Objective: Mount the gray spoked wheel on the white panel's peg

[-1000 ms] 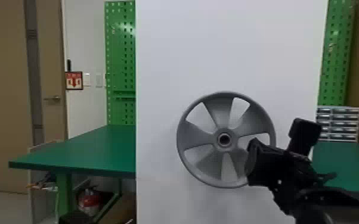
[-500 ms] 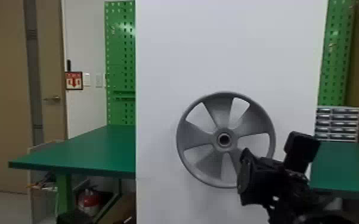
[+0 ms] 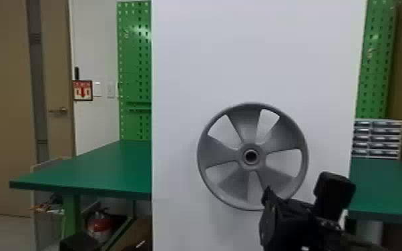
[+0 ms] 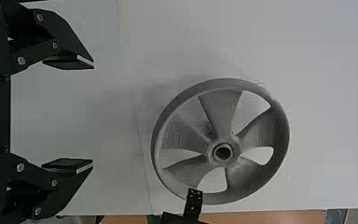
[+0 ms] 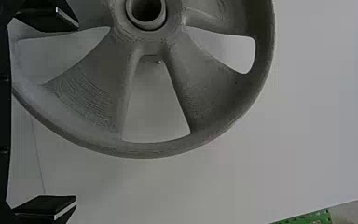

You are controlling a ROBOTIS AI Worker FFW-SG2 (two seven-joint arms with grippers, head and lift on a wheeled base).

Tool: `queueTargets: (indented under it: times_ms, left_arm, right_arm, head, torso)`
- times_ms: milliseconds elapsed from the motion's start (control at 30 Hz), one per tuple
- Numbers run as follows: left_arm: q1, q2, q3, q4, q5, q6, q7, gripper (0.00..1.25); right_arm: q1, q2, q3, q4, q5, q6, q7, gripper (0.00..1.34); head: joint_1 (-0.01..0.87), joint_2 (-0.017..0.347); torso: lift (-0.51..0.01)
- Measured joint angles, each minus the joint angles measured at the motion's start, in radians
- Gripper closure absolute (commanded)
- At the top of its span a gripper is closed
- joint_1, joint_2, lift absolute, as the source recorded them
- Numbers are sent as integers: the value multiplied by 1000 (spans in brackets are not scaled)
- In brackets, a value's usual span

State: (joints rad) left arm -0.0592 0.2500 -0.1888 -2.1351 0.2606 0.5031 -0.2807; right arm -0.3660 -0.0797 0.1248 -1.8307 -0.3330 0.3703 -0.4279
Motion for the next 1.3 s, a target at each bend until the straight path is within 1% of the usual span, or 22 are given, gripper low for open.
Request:
queueTargets:
  times_ms: [233, 400, 500, 633, 733, 967, 1133, 1200, 1300]
  left_arm:
    - [1, 0, 1, 0, 3, 0, 0, 496]
    - [1, 0, 2, 0, 3, 0, 0, 498]
    - [1, -1, 2, 0, 3, 0, 0, 498]
    - [0, -4, 2, 0, 2, 0, 0, 496]
    - [-1, -6, 2, 1, 2, 0, 0, 496]
    - [1, -10, 4, 1, 2, -3, 0, 496]
    - [2, -13, 7, 1, 2, -8, 0, 496]
    - [3, -13, 7, 1, 2, -9, 0, 496]
    - [3, -15, 8, 1, 2, -11, 0, 496]
  right_arm:
    - [49, -7, 12, -2, -3, -37, 0, 5]
    - [97, -21, 28, -5, -4, -87, 0, 5]
    - [127, -30, 41, -5, 10, -123, 1, 5]
    - [168, -43, 59, 19, 28, -188, 22, 5]
    - [198, -47, 62, 58, 42, -242, 66, 5]
    - [254, -44, 57, 161, 75, -359, 140, 5]
    - [288, -24, 41, 260, 112, -476, 229, 5]
    - [295, -13, 33, 312, 133, -534, 273, 5]
    - [303, 4, 19, 385, 158, -608, 321, 5]
  head:
    - [123, -8]
    - [123, -8]
    - [123, -8]
    - [123, -8]
    - [123, -8]
    - [123, -8]
    - [123, -8]
    - [123, -8]
    - [123, -8]
  torso:
    - [-402]
    - [-402]
    - [-402]
    - [-402]
    - [-402]
    - [-402]
    - [-402]
    - [-402]
    - [-402]
